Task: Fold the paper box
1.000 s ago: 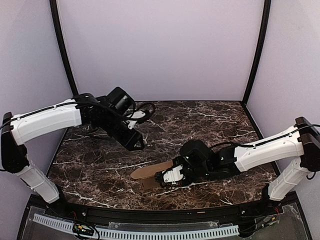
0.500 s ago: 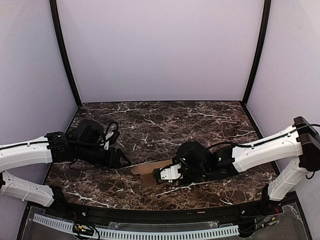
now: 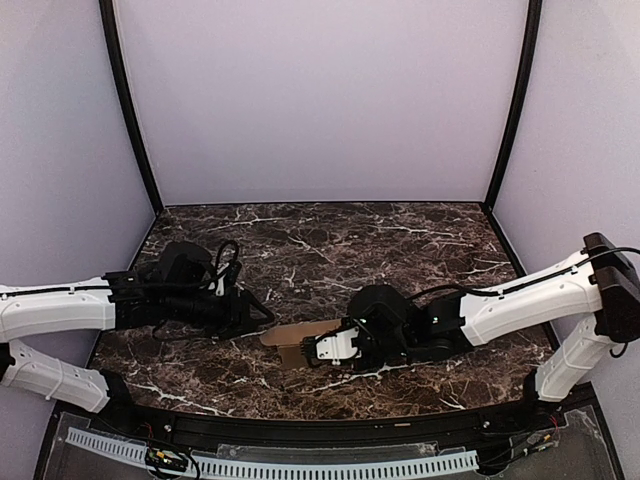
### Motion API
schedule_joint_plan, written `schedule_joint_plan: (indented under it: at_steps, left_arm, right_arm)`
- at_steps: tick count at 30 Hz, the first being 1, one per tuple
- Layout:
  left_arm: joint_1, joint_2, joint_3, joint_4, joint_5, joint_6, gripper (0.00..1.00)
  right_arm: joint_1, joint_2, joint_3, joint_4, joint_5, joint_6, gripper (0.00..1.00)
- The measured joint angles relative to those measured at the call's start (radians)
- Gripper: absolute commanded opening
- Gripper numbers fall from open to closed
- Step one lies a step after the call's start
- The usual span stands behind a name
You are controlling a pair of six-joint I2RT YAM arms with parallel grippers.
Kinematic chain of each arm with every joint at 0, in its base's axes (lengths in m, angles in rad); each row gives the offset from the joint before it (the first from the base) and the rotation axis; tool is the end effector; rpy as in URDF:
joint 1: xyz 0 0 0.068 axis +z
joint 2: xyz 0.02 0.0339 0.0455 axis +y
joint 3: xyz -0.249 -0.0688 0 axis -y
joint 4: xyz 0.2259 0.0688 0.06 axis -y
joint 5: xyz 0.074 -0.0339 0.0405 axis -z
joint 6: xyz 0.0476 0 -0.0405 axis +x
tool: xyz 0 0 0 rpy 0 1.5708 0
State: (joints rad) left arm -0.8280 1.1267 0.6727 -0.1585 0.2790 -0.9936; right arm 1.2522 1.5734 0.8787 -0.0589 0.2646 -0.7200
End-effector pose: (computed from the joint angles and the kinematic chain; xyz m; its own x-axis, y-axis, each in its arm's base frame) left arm 0.1529 -0.1859 0.2243 -0.9333 -0.1747 -0.3138 0.1437 0.6191 -0.7721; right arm 0.1121 0.3001 0.1819 0.4039 -0.8073 -0.4302 -0.7855 -0.0650 -0.6154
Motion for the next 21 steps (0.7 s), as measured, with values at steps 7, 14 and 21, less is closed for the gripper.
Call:
schedule_joint_plan:
  at_steps: [7, 14, 21]
  left_arm:
    - [0.018, 0.019, 0.072, -0.063, -0.015, 0.086, 0.55]
    - [0.018, 0.085, 0.161, -0.141, -0.028, 0.251, 0.53]
    - [0.018, 0.11, 0.17, -0.206, -0.029, 0.368, 0.53]
  right_arm:
    - [0.003, 0.003, 0.009, -0.008, 0.006, -0.002, 0.3]
    - [0.003, 0.006, 0.019, -0.022, 0.007, 0.0, 0.41]
    - [0.0, -0.011, 0.034, -0.034, 0.011, 0.003, 0.46]
